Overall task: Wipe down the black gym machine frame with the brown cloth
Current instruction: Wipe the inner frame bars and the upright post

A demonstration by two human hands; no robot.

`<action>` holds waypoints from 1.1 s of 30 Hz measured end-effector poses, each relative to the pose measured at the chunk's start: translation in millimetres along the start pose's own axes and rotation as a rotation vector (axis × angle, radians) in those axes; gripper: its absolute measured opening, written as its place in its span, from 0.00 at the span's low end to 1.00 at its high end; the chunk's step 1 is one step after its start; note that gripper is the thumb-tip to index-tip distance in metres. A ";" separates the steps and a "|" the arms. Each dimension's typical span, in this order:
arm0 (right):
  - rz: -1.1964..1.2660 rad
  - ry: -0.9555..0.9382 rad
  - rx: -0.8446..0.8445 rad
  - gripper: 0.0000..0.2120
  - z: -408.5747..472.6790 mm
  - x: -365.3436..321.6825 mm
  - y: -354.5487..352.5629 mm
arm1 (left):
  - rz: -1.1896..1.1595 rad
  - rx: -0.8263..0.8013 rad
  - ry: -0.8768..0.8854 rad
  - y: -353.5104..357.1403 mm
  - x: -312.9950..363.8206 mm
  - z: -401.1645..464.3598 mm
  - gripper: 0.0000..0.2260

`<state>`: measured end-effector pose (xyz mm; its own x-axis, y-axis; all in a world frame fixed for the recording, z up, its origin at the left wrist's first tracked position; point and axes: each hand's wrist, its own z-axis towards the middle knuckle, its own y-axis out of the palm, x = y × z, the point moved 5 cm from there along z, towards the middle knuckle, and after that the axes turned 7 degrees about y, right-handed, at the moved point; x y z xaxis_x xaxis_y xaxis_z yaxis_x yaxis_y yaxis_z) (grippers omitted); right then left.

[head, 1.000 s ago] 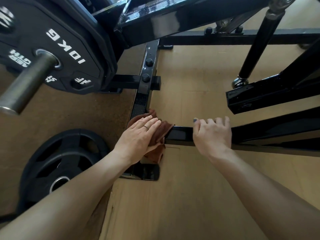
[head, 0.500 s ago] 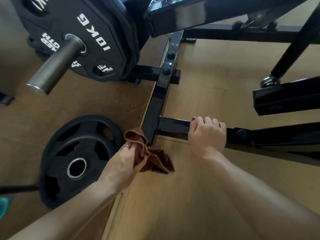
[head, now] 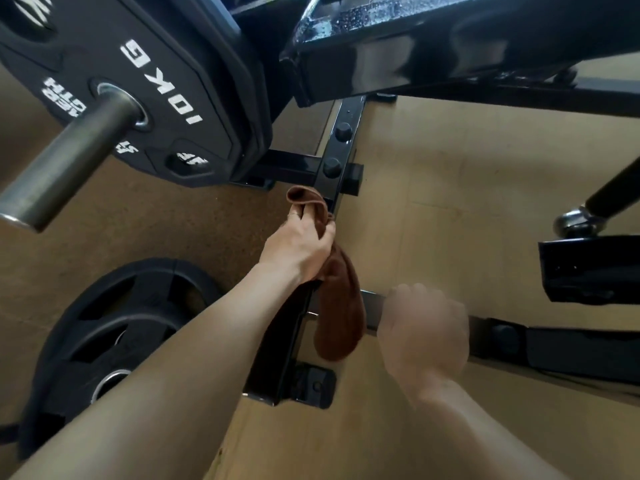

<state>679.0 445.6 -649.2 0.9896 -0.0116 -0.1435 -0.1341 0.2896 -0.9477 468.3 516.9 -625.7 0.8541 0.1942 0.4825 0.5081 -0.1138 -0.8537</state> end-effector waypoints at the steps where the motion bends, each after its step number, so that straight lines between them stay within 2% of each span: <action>1: -0.005 -0.001 0.000 0.19 0.4 -0.2 0.4 | 0.019 0.016 -0.015 -0.5 4.7 15.6 0.26; 7: 0.017 -0.022 0.024 0.19 0.8 -1.8 -4.5 | 0.130 0.096 -0.074 1.0 13.0 41.5 0.29; 12: 0.047 0.014 0.021 0.20 -1.2 -3.5 -8.4 | 0.159 0.066 0.076 12.4 2.2 -19.8 0.33; 16: 0.065 0.028 0.008 0.21 -2.7 -1.6 -7.7 | 0.040 0.001 0.088 9.9 -15.9 -83.9 0.31; 20: 0.072 0.027 0.007 0.23 -3.7 -2.0 -8.7 | 0.088 -0.064 0.092 10.3 -16.4 -112.2 0.30; 26: 0.039 -0.006 0.042 0.23 -1.9 -1.6 -8.1 | 0.161 0.037 0.081 9.1 1.7 -15.6 0.29; 29: 0.024 -0.039 0.030 0.20 -0.9 -1.9 -5.2 | 0.243 0.073 0.036 6.6 17.5 39.8 0.32; 33: 0.005 -0.057 0.041 0.19 0.2 -2.6 -6.7 | 0.211 0.101 -0.076 6.1 24.4 64.2 0.38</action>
<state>677.3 443.9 -642.5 0.9904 0.0444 -0.1307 -0.1380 0.3284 -0.9344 485.1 583.5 -631.7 0.9275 0.2494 0.2785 0.3024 -0.0627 -0.9511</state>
